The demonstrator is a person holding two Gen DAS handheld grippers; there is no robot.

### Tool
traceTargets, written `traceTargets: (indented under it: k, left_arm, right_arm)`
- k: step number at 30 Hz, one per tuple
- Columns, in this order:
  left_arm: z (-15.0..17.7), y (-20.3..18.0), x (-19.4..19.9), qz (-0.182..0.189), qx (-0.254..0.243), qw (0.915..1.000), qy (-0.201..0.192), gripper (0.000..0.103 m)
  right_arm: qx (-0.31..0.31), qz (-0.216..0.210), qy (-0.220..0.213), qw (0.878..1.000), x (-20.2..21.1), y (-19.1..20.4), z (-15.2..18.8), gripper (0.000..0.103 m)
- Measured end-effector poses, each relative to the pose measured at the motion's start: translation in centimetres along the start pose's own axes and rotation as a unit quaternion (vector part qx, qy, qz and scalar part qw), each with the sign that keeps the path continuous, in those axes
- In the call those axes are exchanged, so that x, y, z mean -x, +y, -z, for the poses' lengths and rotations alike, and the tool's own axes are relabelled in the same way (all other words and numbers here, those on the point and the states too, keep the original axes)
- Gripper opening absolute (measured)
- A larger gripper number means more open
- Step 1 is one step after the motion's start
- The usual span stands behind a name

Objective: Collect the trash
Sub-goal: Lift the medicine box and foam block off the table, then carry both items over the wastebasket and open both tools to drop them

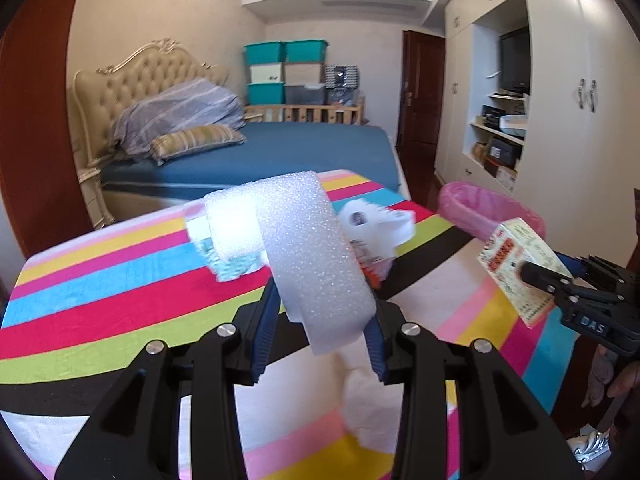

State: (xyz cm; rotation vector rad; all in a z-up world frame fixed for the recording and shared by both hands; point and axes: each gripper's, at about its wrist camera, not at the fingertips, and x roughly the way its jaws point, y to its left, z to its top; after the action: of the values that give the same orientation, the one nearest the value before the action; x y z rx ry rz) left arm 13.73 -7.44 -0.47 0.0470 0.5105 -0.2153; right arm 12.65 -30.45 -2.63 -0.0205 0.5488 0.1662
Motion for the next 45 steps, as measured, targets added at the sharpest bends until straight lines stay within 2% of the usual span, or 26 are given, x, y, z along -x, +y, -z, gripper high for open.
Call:
traceTargets:
  k: [13,23,30,36,41,45]
  left_arm:
    - [-0.7,-6.8,-0.2,0.052,-0.052,0.997,-0.023,0.038]
    - [-2.2,-11.6,-3.2,0.104,-0.093,0.9901,0.009,0.039]
    - [-4.2,-15.2,-6.9,0.138,-0.106,0.9839,0.039,0.038]
    - [-7.2,-18.7,-10.4,0.162,-0.118,0.9784,0.052,0.039]
    - [-9.4,-21.1,-13.9,0.188,-0.111,0.9736,0.067,0.039]
    - [-10.7,-22.7,-16.7,0.187,-0.116,0.9732,0.067,0.039]
  right_arm:
    - [-0.013,0.016,-0.051,0.999,2.6,-2.1,-1.0,0.049]
    - [-0.035,0.042,-0.065,0.996,3.3,-5.9,-1.4,0.049]
    - [-0.038,0.069,-0.077,0.994,3.9,-9.6,-1.7,0.049]
    - [-0.039,0.081,-0.083,0.992,3.5,-13.2,-2.5,0.049]
    - [-0.038,0.093,-0.086,0.991,2.5,-16.4,-3.6,0.049]
    - [-0.053,0.095,-0.086,0.99,0.8,-19.3,-4.8,0.049]
